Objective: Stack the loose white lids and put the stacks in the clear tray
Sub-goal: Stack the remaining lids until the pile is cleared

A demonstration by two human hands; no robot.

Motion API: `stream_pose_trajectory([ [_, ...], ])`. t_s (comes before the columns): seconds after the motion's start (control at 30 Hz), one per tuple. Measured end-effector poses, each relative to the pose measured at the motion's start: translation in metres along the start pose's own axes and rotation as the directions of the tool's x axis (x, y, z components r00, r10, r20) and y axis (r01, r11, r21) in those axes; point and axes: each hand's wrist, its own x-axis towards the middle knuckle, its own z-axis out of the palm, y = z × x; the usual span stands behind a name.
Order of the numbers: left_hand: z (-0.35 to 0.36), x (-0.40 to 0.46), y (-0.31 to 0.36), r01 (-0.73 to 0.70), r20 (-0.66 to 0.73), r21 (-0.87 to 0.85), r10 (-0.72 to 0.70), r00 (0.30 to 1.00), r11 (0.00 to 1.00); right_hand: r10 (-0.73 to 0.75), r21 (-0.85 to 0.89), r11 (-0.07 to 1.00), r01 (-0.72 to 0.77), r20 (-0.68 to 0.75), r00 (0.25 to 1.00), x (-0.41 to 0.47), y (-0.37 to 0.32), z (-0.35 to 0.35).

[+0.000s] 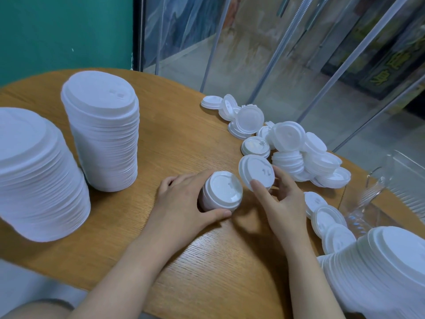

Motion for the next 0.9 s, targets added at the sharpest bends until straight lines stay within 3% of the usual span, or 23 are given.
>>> stream_pose_trajectory([
  [0.27, 0.001, 0.002, 0.001, 0.001, -0.016, 0.010, -0.001, 1.000, 1.000, -0.089, -0.054, 0.993, 0.105, 0.239, 0.967, -0.016, -0.019, 0.009],
  [0.53, 0.001, 0.002, 0.001, 0.017, -0.007, 0.014, -0.017, 1.000, 1.000, -0.110, -0.099, 0.985, 0.145, 0.297, 0.948, -0.016, -0.017, 0.017],
  [0.9, -0.002, 0.001, 0.004, 0.045, -0.002, 0.005, -0.045, 0.999, 0.999, -0.022, -0.145, 0.987, 0.067, 0.288, 0.957, -0.015, -0.014, 0.023],
])
